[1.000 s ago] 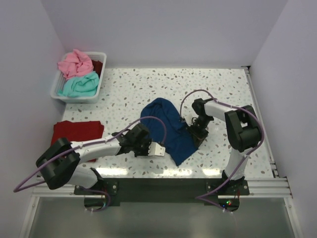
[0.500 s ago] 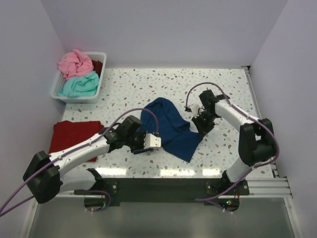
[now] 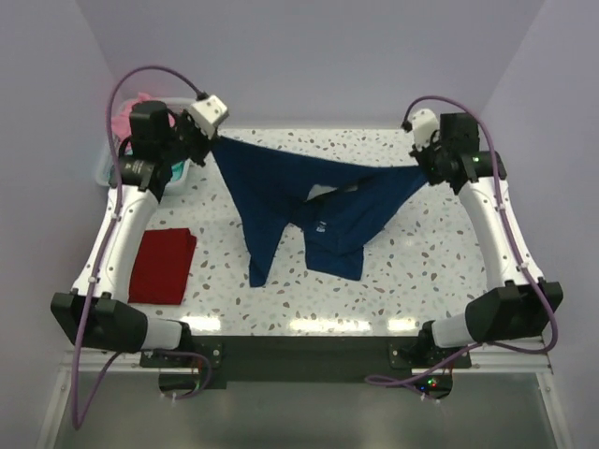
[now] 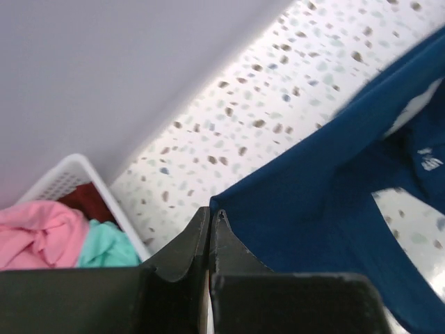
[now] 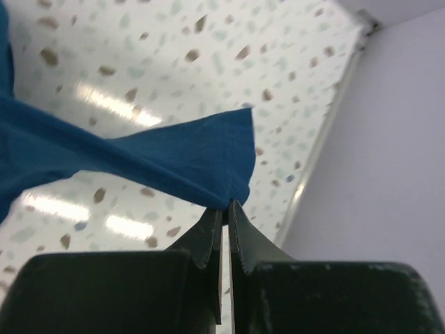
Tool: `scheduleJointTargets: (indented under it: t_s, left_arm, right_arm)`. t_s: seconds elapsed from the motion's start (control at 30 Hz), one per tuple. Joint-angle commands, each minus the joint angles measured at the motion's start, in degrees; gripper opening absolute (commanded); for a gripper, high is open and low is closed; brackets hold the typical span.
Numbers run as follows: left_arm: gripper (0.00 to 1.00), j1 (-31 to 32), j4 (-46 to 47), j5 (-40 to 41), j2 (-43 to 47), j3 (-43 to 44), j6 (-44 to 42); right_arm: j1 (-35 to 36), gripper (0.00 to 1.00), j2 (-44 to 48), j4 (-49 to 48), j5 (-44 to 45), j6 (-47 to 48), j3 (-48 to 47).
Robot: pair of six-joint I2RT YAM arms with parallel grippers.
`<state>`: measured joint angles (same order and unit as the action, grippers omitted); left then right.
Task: Fold and stack the t-shirts
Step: Flatten the tshirt out
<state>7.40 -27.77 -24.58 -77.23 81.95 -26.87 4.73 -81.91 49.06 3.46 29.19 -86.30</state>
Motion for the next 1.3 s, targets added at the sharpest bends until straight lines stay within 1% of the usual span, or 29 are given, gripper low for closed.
scheduleJointTargets:
  t_s: [0.0,0.07,0.2,0.33,0.47,0.53,0.6,0.7,0.73,0.77,0.83,0.87,0.9,0.97,1.0,1.07,1.1,1.13,1.17,1.2,1.23,1.27]
  left_arm:
    - [0.00,-6.15,4.21,-2.40,-3.36,9.70,5.77]
    - [0.00,-7.22,5.26,-3.46,-4.59,13.74,7.09]
    - [0.00,-9.59,9.48,-5.13,-2.58,15.17,9.55]
    - [0.00,-9.95,12.47,-6.18,3.73,12.89,10.79]
    - [0.00,-10.04,12.65,-5.83,9.45,10.34,11.49]
    - [0.00,-10.04,12.83,-4.35,11.57,9.81,11.75]
    - [0.00,-10.04,12.48,-3.99,14.12,9.45,11.76]
    - [0.00,-10.04,10.81,-4.86,15.44,9.72,11.49]
    - [0.00,-10.04,9.59,-5.30,15.36,9.63,11.41]
    - [0.00,-10.04,8.97,-5.74,15.27,9.46,10.71]
    - [0.00,-10.12,7.04,-7.58,14.83,8.23,9.39]
    - [0.00,-10.04,6.07,-8.55,14.48,7.70,8.86]
    - [0.00,-10.04,4.41,-10.47,13.96,7.17,8.51]
    - [0.00,-10.04,3.69,-11.45,13.43,4.28,8.07]
    - [0.00,-10.12,3.60,-11.54,12.99,3.05,7.98]
    - [0.00,-10.04,3.69,-11.11,12.46,-0.73,7.45]
    - [0.00,-10.04,3.86,-10.15,11.67,-2.13,7.19]
    - [0.00,-10.04,4.21,-9.62,11.23,-4.58,7.36]
    - [0.00,-10.04,4.48,-9.26,10.70,-5.91,7.54]
    - [0.00,-10.04,5.00,-8.65,9.48,-7.15,7.45]
    - [0.00,-9.95,5.53,-8.47,8.86,-9.59,7.62]
    - [0.00,-9.95,6.32,-7.86,8.16,-10.75,8.06]
  right_arm:
    - [-1.91,0.00,2.71,-9.32,8.74,2.98,-6.59]
    - [-2.36,0.00,3.07,-13.09,10.41,3.41,-9.65]
    - [-2.80,0.00,5.26,-17.50,13.84,4.29,-13.71]
    - [-2.80,0.00,9.74,-19.61,14.99,5.70,-16.26]
    - [-2.80,0.00,13.43,-18.65,15.61,9.82,-18.63]
    - [-2.80,0.00,14.93,-16.20,14.82,11.58,-19.16]
    - [-2.80,0.00,17.04,-14.09,12.45,15.45,-19.52]
    - [-2.80,0.00,16.96,-4.88,6.31,18.18,-22.41]
    - [-2.80,0.00,16.70,0.20,4.64,19.05,-23.03]
    - [-2.80,0.00,16.52,2.16,1.92,19.58,-22.95]
    - [-2.71,0.00,15.73,6.82,-0.11,20.64,-21.90]
    - [-2.80,0.00,14.42,8.84,-2.82,20.91,-21.80]
    - [-2.71,0.00,13.45,12.95,-3.28,21.43,-21.72]
    - [-2.71,0.00,11.87,15.44,-7.32,21.70,-20.58]
    - [-2.45,0.00,9.68,18.15,-10.90,21.96,-20.05]
    - [-1.75,0.00,6.60,20.45,-13.82,21.26,-18.65]
    - [-0.44,0.00,3.63,21.42,-16.36,20.74,-17.68]
    - [0.79,0.00,1.86,23.08,-16.99,20.38,-14.71]
    - [3.50,0.00,0.45,22.67,-17.00,19.95,-12.42]
    - [5.01,0.00,-2.35,20.22,-15.69,19.51,-9.88]
    - [6.33,0.00,-3.60,17.76,-14.38,18.72,-4.11]
    - [7.91,0.00,-4.91,14.87,-13.49,18.28,-1.44]
